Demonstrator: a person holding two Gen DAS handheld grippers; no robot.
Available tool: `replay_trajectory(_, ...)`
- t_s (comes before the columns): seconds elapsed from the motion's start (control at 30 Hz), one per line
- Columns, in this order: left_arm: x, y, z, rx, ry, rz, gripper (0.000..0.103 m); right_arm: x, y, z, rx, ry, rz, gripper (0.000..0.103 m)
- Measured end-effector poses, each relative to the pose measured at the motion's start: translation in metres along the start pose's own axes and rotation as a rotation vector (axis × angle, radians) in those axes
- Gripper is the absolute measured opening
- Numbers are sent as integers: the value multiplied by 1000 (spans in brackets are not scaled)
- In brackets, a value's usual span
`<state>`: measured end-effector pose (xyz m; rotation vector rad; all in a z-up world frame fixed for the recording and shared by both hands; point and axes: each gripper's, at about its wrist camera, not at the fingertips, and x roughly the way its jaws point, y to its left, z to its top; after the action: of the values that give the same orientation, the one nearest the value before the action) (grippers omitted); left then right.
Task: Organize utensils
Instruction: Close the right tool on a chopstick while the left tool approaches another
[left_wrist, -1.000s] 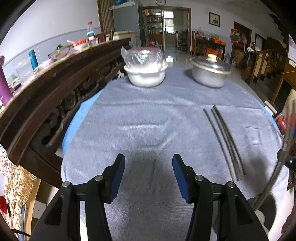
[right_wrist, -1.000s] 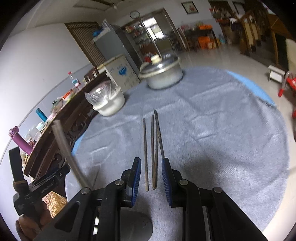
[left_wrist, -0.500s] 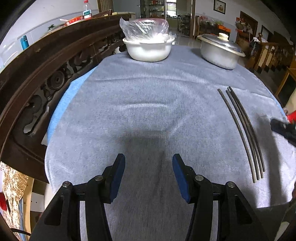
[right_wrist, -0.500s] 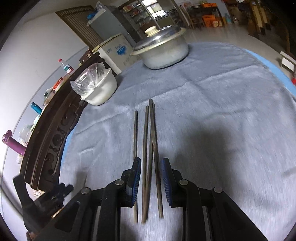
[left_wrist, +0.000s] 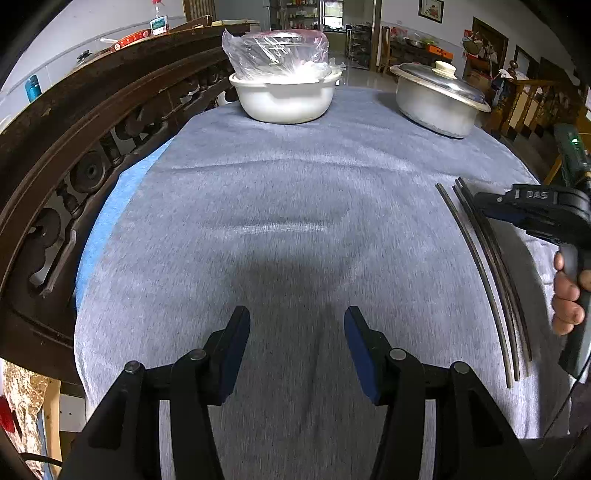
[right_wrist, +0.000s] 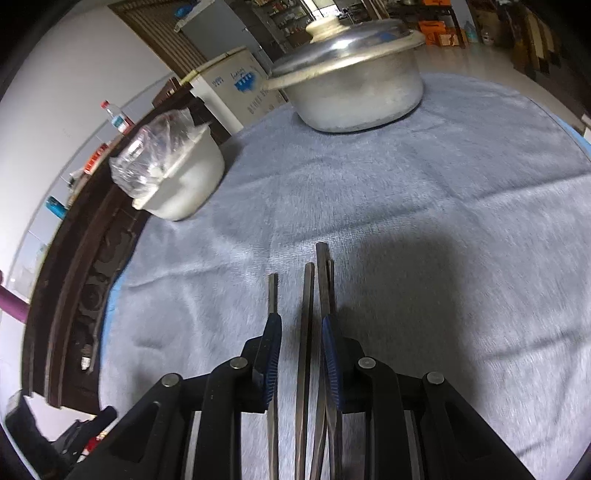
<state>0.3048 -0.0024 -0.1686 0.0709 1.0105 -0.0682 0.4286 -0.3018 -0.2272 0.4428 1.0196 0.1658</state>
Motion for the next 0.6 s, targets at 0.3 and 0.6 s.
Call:
replay_trajectory(0.3,10,-8,12,32,-2,-7,54,-8,-25,0,7,-23,-120,7)
replay_trajectory(0.6,32,-50,58,105,5,-159,54,-24,-57,4,92,8,-40,8)
